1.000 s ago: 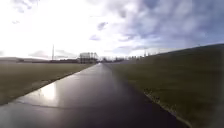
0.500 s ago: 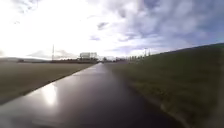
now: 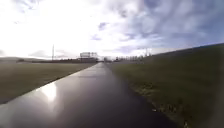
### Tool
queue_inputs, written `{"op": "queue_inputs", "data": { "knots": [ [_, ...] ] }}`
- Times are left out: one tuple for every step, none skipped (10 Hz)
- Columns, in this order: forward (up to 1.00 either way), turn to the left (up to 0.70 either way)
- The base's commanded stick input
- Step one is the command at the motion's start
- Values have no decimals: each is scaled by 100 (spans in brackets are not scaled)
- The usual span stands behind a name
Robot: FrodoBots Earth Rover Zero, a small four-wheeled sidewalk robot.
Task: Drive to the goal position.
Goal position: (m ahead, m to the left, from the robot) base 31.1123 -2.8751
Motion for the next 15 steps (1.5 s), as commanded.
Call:
{"op": "queue_inputs", "data": {
  "knots": [
    [100, 40],
    [100, 27],
    [100, 11],
    [100, 3],
    [100, 0],
    [100, 0],
    [100, 0],
    [100, 0],
    [100, 0],
    [100, 0],
    [100, 0],
    [100, 0],
    [100, 0],
    [100, 0],
    [100, 0]
  ]
}}
